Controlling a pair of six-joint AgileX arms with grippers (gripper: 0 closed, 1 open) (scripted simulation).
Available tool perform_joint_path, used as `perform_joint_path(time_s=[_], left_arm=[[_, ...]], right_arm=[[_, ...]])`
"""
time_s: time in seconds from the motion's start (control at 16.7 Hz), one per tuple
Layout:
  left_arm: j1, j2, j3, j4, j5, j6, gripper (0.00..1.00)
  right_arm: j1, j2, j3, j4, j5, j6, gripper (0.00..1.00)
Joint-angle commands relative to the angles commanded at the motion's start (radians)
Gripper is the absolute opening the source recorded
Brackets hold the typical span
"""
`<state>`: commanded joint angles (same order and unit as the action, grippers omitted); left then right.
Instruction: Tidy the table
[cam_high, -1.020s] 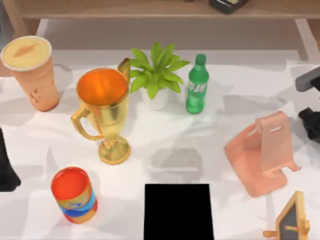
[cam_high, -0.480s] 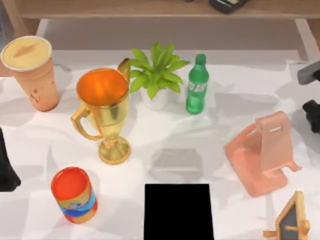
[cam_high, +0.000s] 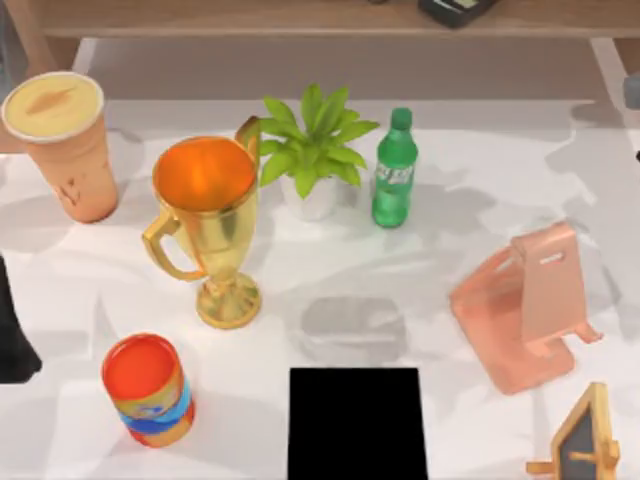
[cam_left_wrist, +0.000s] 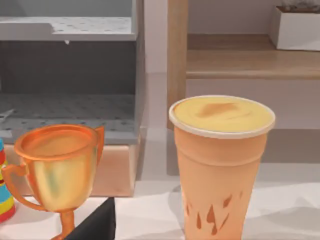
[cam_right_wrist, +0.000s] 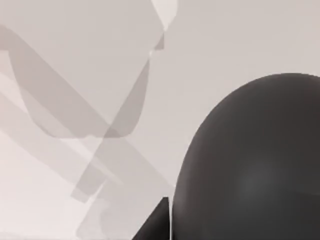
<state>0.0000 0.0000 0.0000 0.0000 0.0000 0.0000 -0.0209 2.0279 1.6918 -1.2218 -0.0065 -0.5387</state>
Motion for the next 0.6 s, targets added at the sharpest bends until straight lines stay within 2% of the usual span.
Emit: perform_joint_path(time_s=[0.36, 0.6], left_arm=[[0.000, 0.000, 0.000, 0.000, 0.000, 0.000, 1.00], [0.000, 0.000, 0.000, 0.000, 0.000, 0.000, 1.00]], right_arm=[[0.007, -0.002, 0.003, 0.000, 0.001, -0.004, 0.00], [0.080, -0.056, 0.038, 0.001, 0.017, -0.091, 0.00]])
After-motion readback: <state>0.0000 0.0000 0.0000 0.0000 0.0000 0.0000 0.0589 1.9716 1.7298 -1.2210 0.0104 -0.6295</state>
